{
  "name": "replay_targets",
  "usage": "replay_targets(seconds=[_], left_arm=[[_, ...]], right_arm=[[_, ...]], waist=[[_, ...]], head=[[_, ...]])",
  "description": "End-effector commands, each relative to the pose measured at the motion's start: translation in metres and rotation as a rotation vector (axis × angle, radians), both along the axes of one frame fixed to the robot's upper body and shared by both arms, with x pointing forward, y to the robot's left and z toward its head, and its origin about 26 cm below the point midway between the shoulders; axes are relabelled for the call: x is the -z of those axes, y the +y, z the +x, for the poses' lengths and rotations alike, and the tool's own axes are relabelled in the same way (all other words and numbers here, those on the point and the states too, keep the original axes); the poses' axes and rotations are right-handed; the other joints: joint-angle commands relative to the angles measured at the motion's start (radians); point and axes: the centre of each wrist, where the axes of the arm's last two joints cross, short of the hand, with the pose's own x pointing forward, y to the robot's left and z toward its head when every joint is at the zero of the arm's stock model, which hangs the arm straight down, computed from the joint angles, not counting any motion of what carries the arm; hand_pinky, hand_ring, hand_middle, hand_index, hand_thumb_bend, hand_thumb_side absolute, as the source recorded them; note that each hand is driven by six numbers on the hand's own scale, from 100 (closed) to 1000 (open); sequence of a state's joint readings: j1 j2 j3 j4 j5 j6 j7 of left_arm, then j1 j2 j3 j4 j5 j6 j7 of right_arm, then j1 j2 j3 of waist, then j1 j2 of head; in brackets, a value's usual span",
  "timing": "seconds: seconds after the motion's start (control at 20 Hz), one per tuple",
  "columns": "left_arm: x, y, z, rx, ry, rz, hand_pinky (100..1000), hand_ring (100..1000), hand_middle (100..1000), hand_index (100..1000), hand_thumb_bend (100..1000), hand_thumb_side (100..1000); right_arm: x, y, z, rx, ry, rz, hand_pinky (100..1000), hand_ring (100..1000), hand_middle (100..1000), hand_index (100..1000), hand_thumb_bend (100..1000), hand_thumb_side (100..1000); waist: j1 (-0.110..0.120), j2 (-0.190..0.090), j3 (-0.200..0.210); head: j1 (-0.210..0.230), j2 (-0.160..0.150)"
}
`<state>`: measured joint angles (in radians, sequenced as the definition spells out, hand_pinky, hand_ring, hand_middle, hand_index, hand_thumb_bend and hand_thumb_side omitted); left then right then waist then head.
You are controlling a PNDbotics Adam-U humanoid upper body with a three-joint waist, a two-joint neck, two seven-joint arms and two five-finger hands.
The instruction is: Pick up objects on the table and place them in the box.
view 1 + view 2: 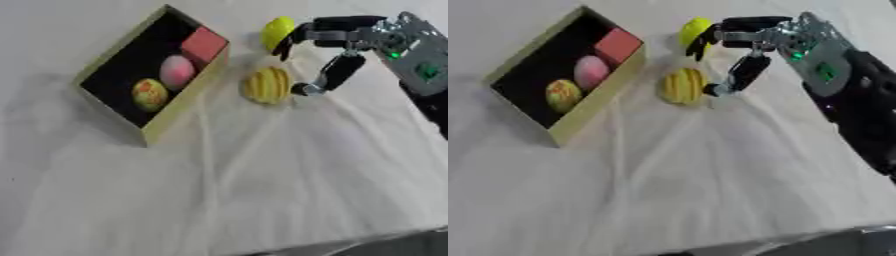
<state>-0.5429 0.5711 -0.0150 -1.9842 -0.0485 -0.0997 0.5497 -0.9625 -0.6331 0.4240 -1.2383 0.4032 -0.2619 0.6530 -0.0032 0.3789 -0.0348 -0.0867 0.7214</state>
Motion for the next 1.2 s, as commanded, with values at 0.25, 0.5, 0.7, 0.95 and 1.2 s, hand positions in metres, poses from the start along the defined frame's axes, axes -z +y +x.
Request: replay_targets(seconds=[0.25,0.5,0.7,0.95,1.2], left_arm=[[-0.008,-0.002,-0.004,0.017,-0.025,0.013,660,629,625,836,281,496],[-0.008,-0.003,-0.003,0.024,-0.020,0.018,656,628,622,835,276,500],[-0.008,-0.003,-0.003,0.026,-0.019,0.017,654,626,619,835,275,501],[-0.008,-0.004,-0.003,0.032,-0.015,0.021,652,623,629,836,266,506],[-0.008,-0.005,-0.003,0.036,-0.009,0.023,649,620,631,836,262,509]], right_arm=[[-0.007,0.002,0.007,0.018,-0.041,-0.014,935,946,734,873,335,283],[0.000,0.002,0.013,0.022,-0.042,-0.035,936,948,742,871,341,298],[0.003,0.001,0.015,0.016,-0.032,-0.062,937,950,741,866,364,293],[0.004,0.002,0.017,0.005,-0.029,-0.096,937,951,728,857,406,270],[0.005,0.004,0.019,-0.001,-0.017,-0.117,936,946,677,833,391,278]], waist=[[0.001,-0.022,0.007],[0.000,-0.017,0.010],[-0.001,-0.014,0.012],[-0.001,-0.011,0.014],[-0.001,-0.009,0.015]], head=[[-0.012,0.008],[-0.015,0.014],[-0.015,0.023],[-0.018,0.031],[-0.020,0.032]])
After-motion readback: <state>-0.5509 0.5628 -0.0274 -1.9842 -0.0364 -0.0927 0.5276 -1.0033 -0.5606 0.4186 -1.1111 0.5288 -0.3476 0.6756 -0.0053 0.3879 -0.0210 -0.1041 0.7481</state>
